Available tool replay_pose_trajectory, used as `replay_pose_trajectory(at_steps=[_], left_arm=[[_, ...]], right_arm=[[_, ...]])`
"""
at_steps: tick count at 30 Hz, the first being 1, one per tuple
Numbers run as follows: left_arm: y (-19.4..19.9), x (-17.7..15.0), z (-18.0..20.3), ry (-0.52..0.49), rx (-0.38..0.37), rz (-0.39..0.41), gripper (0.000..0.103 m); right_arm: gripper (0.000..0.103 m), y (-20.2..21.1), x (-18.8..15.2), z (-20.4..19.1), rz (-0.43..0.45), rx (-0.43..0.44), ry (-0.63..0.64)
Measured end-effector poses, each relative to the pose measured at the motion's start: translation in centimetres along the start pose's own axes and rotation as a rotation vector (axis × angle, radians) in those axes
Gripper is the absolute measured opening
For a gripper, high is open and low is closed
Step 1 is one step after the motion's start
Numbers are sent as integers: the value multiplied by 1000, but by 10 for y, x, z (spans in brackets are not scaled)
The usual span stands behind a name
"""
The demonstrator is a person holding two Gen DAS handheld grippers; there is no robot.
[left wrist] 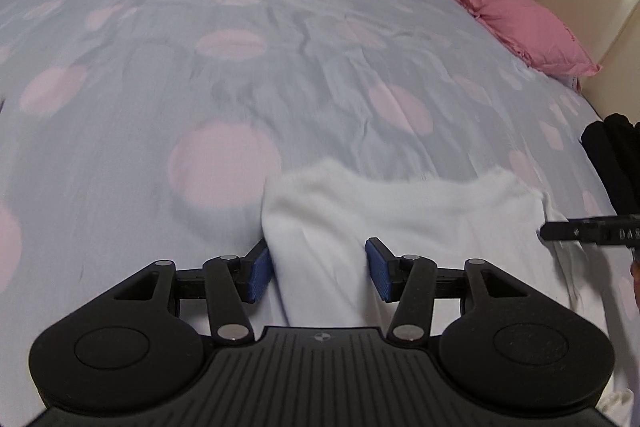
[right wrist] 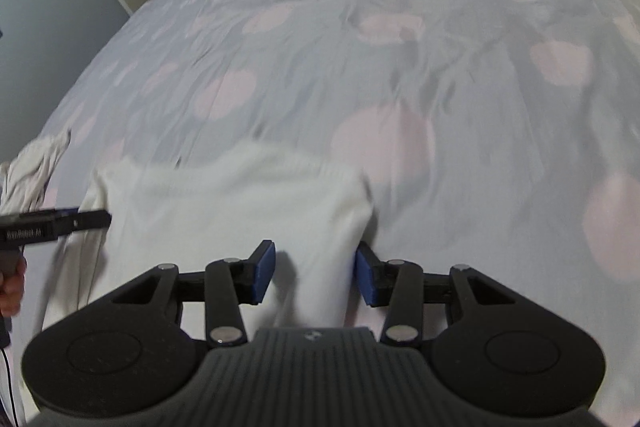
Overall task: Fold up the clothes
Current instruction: 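Grasp the white shirt's edge with the right tool while the left tool grasps it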
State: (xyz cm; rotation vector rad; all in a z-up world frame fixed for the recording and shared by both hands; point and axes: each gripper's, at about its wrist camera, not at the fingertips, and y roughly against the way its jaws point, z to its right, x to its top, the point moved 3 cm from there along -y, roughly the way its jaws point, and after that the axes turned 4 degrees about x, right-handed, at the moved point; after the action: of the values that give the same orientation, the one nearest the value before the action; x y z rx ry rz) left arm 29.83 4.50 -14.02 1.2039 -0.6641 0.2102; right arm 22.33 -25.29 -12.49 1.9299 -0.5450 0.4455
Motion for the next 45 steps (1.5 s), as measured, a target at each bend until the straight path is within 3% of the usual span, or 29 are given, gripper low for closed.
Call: replay_pose_trajectory(at_steps=[4, 7, 9, 12, 18, 23, 33, 38, 45], left_arm=[[-8, 7, -3, -25, -19, 46, 48], [-8, 11, -2, -40, -18, 80, 40], [-6, 13, -2, -51, -11, 92, 23], [1, 16, 0, -80, -23, 86, 10], [49, 26, 12, -153, -57, 135, 7], [119, 24, 24, -206, -115, 199, 7], [262, -44, 45, -323, -180, 284, 7], [301, -97, 60, -430, -207, 235, 7], [298, -172, 79, -600, -216, 77, 7]], right_arm=[[46, -14, 20, 6, 13, 26, 22], [28, -13, 26, 5, 12, 40, 59], [14, -13, 30, 5, 11, 50, 83], [12, -6, 34, 2, 18, 55, 122], [10, 40, 40, -19, 74, 67, 192], [10, 102, 33, -48, 144, 112, 266], [10, 243, -52, -88, 283, 176, 388], [10, 279, -111, -102, 271, 217, 505], [10, 278, -188, -103, 122, 238, 627]])
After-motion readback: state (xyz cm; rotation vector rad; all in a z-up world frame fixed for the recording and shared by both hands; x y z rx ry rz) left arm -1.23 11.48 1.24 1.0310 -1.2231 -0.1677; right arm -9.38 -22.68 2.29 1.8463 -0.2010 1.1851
